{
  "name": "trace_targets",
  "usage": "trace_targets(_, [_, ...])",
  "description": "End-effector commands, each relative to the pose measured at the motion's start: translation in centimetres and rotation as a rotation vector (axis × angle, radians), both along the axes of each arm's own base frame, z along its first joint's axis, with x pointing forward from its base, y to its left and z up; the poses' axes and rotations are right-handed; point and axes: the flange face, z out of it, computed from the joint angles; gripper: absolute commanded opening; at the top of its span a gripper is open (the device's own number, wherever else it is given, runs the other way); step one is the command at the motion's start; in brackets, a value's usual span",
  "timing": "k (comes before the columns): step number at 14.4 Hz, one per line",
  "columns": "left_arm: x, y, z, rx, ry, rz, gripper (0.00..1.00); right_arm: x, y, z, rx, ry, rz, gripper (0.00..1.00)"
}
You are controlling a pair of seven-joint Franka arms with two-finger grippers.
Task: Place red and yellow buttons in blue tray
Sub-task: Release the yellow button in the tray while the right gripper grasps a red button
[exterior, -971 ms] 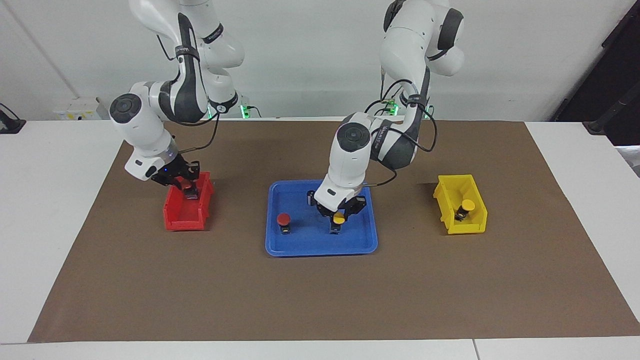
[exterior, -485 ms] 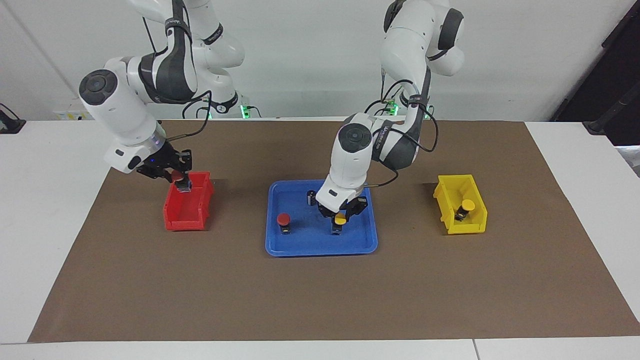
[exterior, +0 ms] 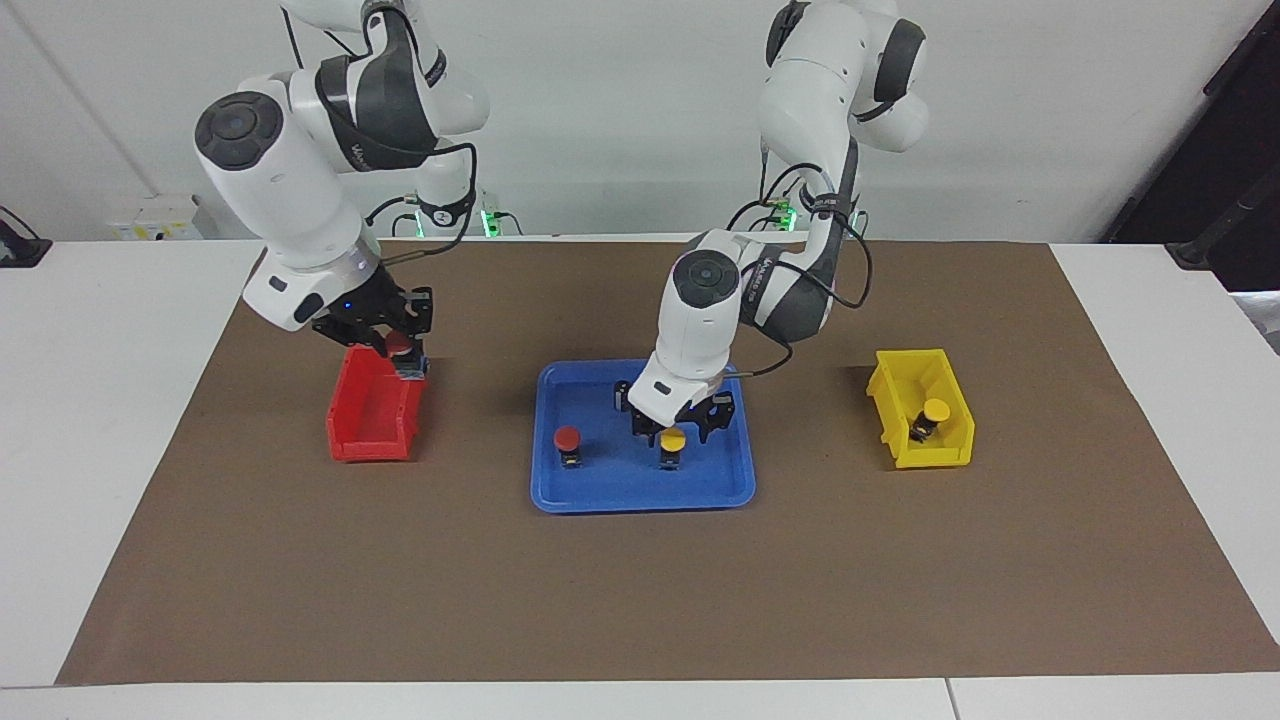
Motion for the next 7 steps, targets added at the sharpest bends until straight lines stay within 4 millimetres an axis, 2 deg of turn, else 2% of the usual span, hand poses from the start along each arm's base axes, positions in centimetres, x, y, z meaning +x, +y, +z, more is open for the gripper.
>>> trace_targets(1, [0.1,0.0,0.2,0.004,-0.004,0.012,1.0,0.8,0.4,0.4,0.066,0.017,-0.037,0.19])
trace_targets(2, [0.2,0.5,0.3,0.022,0.011,0.016,1.0,1.2,0.5,0.7,0.076,0.013,-0.054,0.19])
trace_targets(3, [1.3,2.2,1.2,0.059,0.007,0.036,1.0,1.6,0.7,1.3,0.077,-0.001,-0.076,0.19])
trace_targets(4, [1.6,2.7,2.1,0.074,0.006,0.041,1.0,1.8,1.8,1.5,0.082,-0.002,-0.086,0.19])
trace_targets(5, [1.9,3.8,3.8,0.065,0.001,0.057,1.0,1.8,3.8,1.8,0.078,-0.005,-0.098,0.19])
trace_targets(6, [2.0,5.1,7.2,0.04,-0.025,0.069,1.0,1.8,5.4,1.7,0.07,-0.004,-0.121,0.19])
trace_targets(7, [2.5,8.0,10.3,0.027,-0.026,0.106,1.0,1.7,7.4,1.9,0.067,-0.016,-0.134,0.19])
